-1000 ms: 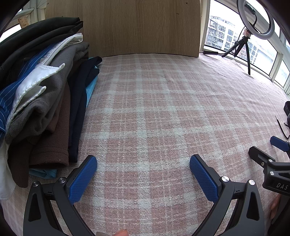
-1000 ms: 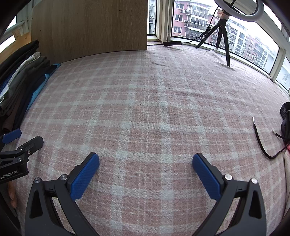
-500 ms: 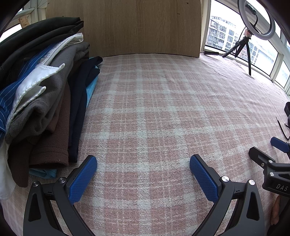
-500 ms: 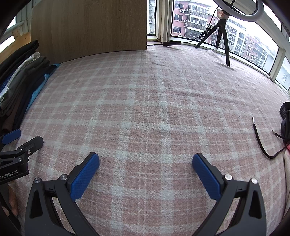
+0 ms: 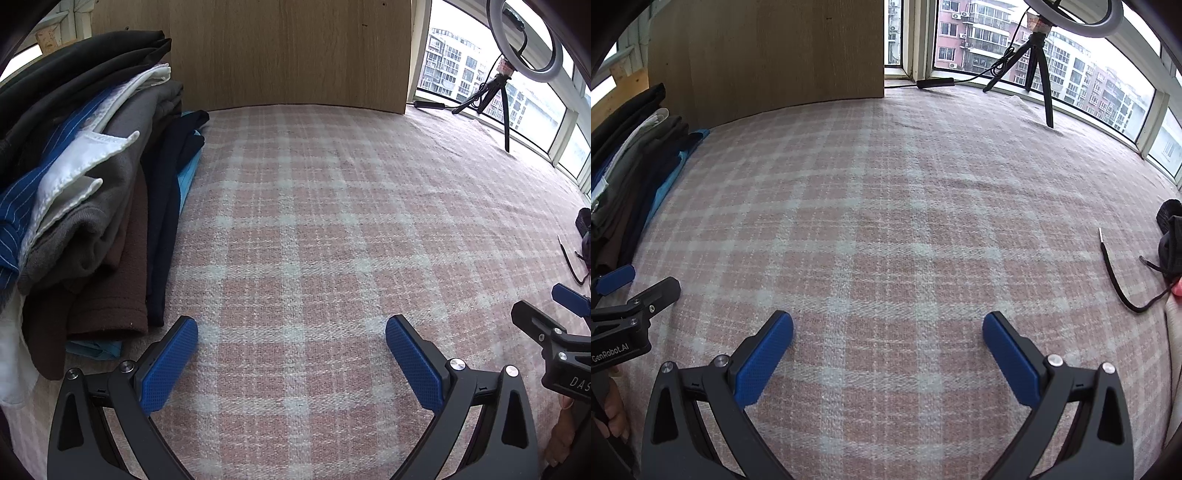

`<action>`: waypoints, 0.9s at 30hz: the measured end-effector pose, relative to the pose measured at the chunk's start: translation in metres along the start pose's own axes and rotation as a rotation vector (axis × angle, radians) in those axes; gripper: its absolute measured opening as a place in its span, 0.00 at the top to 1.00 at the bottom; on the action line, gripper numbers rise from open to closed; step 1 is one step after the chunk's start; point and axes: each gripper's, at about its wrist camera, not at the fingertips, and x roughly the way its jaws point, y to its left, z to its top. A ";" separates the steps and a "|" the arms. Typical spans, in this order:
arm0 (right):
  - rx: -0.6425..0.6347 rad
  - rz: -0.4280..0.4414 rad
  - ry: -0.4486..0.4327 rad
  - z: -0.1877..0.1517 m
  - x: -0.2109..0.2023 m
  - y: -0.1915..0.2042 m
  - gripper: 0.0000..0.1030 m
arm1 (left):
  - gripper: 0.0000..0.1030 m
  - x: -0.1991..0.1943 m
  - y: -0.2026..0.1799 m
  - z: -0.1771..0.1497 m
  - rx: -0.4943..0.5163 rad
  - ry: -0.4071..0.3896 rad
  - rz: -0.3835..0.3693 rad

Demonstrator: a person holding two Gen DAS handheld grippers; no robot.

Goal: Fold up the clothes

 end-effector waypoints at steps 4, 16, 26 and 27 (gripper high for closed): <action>0.002 -0.018 -0.038 0.005 -0.027 0.004 0.00 | 0.01 -0.026 0.006 0.007 -0.015 -0.037 -0.022; 0.101 -0.208 -0.181 0.009 -0.138 -0.017 0.00 | 0.01 -0.132 0.003 0.049 0.065 -0.210 -0.123; 0.176 -0.238 -0.236 0.023 -0.186 -0.092 0.00 | 0.01 -0.181 -0.051 0.062 0.103 -0.312 -0.178; 0.175 -0.239 -0.244 0.022 -0.189 -0.100 0.00 | 0.01 -0.183 -0.061 0.063 0.106 -0.318 -0.183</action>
